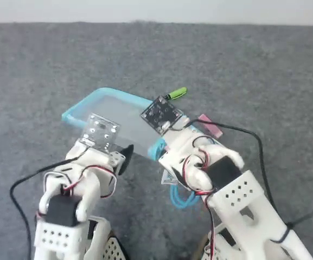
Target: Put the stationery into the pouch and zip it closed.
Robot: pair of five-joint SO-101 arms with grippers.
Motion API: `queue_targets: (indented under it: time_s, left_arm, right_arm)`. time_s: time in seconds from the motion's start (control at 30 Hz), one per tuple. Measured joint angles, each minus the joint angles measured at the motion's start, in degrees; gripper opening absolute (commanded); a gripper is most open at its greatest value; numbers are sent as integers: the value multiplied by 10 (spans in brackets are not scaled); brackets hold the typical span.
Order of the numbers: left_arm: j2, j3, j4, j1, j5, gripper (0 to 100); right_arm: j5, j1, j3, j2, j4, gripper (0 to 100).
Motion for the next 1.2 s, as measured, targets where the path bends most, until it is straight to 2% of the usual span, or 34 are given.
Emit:
queue_targets:
  time_s: [0.17,0.33,0.8,0.97,1.2]
  left_arm:
    - [-15,35,-21,43,-2,287]
    - [-18,68,-50,66,-2,292]
    - [-18,68,-52,69,-2,291]
    - [-18,68,-52,49,49,296]
    - [-18,68,-52,67,59,324]
  right_arm:
    - [-2,-4,-57,0,47,6]
    - [-2,-33,-65,1,51,6]
    - [-19,-33,-66,78,38,6]
    - [-53,4,-66,78,29,6]
    - [-61,11,-66,78,29,6]
